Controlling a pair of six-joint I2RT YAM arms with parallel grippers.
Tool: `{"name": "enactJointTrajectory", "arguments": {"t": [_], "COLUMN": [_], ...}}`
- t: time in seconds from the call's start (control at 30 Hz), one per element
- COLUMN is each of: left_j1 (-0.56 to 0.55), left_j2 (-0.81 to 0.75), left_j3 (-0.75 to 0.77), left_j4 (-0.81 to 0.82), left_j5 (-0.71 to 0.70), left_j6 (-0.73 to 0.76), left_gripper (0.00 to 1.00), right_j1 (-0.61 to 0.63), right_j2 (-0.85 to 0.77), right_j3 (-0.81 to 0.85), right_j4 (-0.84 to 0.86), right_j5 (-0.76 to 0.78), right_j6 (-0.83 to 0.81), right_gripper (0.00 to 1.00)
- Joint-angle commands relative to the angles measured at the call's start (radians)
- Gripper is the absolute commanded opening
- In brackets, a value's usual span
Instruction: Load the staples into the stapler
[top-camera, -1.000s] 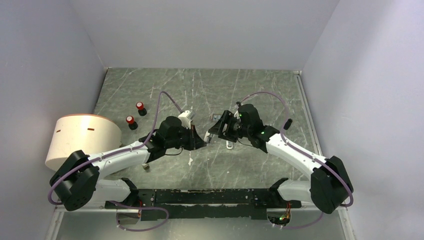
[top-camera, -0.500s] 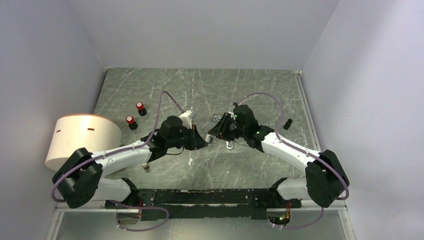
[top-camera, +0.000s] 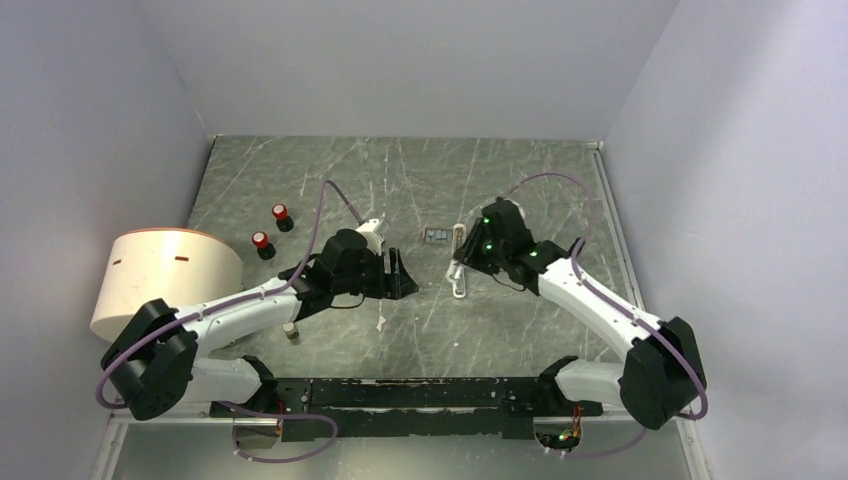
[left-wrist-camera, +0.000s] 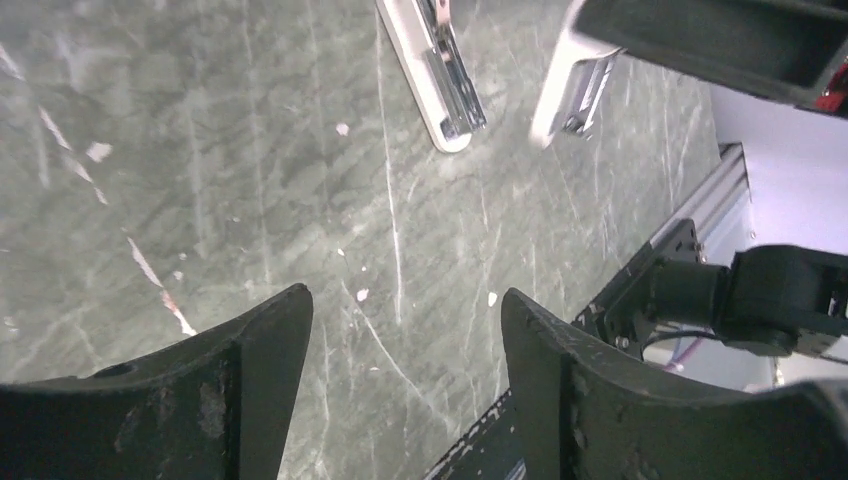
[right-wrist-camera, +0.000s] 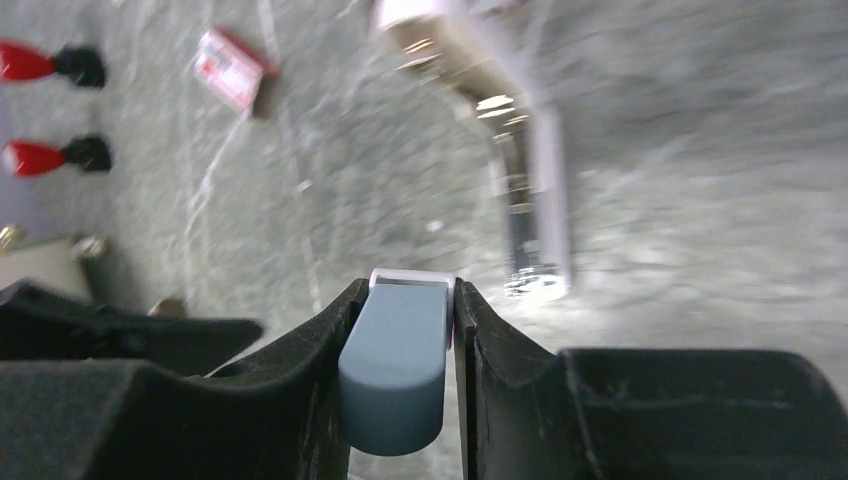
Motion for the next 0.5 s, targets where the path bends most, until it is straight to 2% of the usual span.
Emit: {"name": "enactJointTrajectory", "arguments": {"t": [0.0, 0.2, 0.47], "left_j1": [-0.004, -0.004, -0.004], "left_j2": [-0.042, -0.038, -0.024], "left_j3": [0.068, 0.115, 0.154], "left_j4": [-0.11, -0.225, -0.303], "left_j5": [-0.124, -0.228, -0.254], "left_j6": [0.052, 0.069, 0.062], "left_gripper": [0.74, 0.76, 0.76], "right_j1": [-0.129, -0.283, -0.344], "right_j2": [-0.068, -0.034, 0.083], "right_j3": [-0.008, -0.046, -0.086], "right_j4": [-0.166, -0.19, -0.113], "right_j5": [0.153, 0.139, 0.085], "right_j6": [-0.117, -0.22, -0.254], "right_gripper": [0.29, 0.3, 0.33]}}
